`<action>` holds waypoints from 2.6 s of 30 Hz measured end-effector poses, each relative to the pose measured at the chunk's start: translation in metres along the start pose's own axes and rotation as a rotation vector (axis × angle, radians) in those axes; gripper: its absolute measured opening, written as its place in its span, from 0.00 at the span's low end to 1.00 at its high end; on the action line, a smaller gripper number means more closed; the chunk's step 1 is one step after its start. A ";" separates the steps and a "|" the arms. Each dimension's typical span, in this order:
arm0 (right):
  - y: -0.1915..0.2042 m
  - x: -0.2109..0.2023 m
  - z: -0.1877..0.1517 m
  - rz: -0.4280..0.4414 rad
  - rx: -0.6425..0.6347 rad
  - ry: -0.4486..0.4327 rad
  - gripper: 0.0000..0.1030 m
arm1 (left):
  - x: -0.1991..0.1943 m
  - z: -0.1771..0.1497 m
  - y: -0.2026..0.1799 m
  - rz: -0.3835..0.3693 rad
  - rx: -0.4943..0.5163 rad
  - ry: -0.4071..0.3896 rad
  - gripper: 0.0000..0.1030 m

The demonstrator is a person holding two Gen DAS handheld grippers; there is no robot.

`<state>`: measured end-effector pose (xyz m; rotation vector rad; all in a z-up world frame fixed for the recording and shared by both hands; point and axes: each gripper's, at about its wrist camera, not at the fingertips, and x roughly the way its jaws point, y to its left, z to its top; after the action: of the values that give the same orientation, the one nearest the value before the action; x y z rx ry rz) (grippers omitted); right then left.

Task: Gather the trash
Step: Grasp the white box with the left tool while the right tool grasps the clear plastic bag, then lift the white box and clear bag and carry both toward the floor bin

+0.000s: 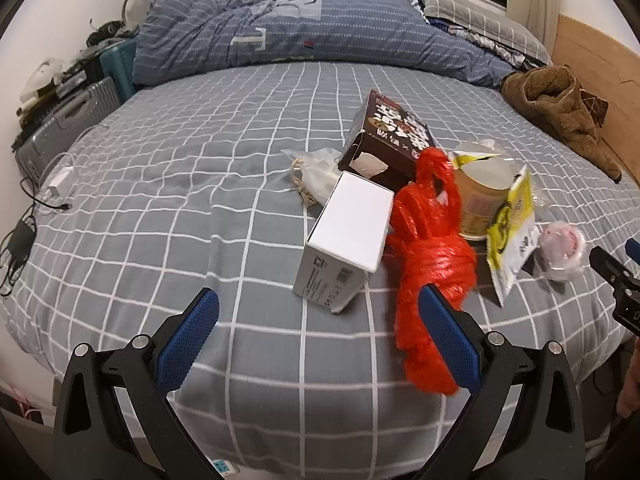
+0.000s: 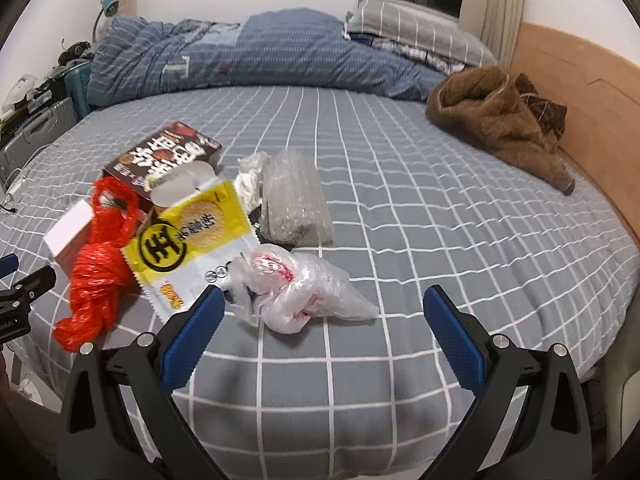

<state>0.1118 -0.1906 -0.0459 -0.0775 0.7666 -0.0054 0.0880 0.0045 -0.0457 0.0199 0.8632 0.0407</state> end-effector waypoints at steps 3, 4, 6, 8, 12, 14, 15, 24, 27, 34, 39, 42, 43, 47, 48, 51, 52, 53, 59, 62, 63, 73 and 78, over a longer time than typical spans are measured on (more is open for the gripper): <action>0.002 0.015 0.002 0.006 -0.008 0.027 0.89 | 0.012 0.004 0.001 0.005 0.008 0.014 0.94; 0.002 0.018 0.002 0.007 -0.005 0.033 0.88 | 0.016 0.005 0.001 0.001 0.005 0.020 0.93; 0.000 0.026 0.002 0.013 0.008 0.050 0.87 | 0.023 0.006 0.001 -0.007 0.004 0.032 0.93; 0.000 0.031 0.001 0.009 0.011 0.056 0.87 | 0.028 0.007 -0.001 0.002 0.019 0.033 0.92; 0.001 0.041 0.000 0.016 0.006 0.078 0.80 | 0.036 0.009 -0.001 0.006 0.027 0.040 0.88; 0.000 0.044 -0.001 0.029 0.014 0.088 0.77 | 0.038 0.011 -0.001 -0.004 0.024 0.038 0.84; 0.000 0.045 -0.001 0.040 0.020 0.091 0.75 | 0.040 0.012 -0.001 -0.007 0.026 0.039 0.82; -0.001 0.052 -0.003 0.088 0.059 0.130 0.59 | 0.048 0.011 -0.001 -0.062 0.021 0.064 0.47; 0.001 0.051 -0.003 0.092 0.053 0.133 0.54 | 0.047 0.010 -0.002 -0.059 0.021 0.061 0.47; 0.001 0.046 -0.001 0.080 0.050 0.103 0.48 | 0.039 0.010 0.002 -0.050 -0.004 0.039 0.46; -0.001 0.037 0.001 0.071 0.052 0.072 0.48 | 0.028 0.012 0.005 -0.031 -0.018 0.026 0.45; -0.001 0.028 0.003 0.068 0.051 0.047 0.48 | 0.020 0.011 0.008 -0.028 -0.032 0.018 0.45; -0.001 0.026 0.004 0.067 0.049 0.040 0.48 | 0.016 0.011 0.008 -0.029 -0.037 0.012 0.45; -0.001 0.014 0.005 0.069 0.056 0.018 0.48 | -0.001 0.012 0.010 -0.046 -0.050 -0.016 0.42; -0.002 0.012 0.004 0.070 0.059 0.015 0.48 | -0.006 0.012 0.010 -0.053 -0.054 -0.024 0.42; -0.003 0.004 0.003 0.076 0.068 0.003 0.48 | -0.013 0.010 0.010 -0.052 -0.052 -0.037 0.38; -0.003 0.001 0.002 0.078 0.069 0.000 0.48 | -0.014 0.009 0.010 -0.057 -0.053 -0.039 0.38; -0.003 -0.002 0.001 0.080 0.068 -0.003 0.48 | -0.014 0.008 0.009 -0.061 -0.052 -0.036 0.38; 0.001 -0.009 -0.003 0.088 0.052 -0.005 0.48 | -0.008 0.000 0.003 -0.050 -0.017 -0.036 0.39; 0.001 -0.007 -0.003 0.090 0.052 0.003 0.48 | -0.001 -0.002 0.001 -0.066 -0.011 -0.014 0.42; 0.002 -0.006 -0.003 0.091 0.052 0.006 0.48 | 0.002 -0.004 0.002 -0.068 -0.021 -0.007 0.44; 0.005 0.000 -0.001 0.099 0.040 0.011 0.48 | 0.018 -0.007 0.005 -0.058 -0.026 0.036 0.40; 0.008 -0.005 0.000 0.100 0.038 -0.001 0.48 | 0.006 -0.003 0.005 -0.065 -0.032 0.013 0.38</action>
<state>0.1078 -0.1828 -0.0427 -0.0024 0.7682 0.0753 0.0899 0.0094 -0.0520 -0.0389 0.8760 -0.0062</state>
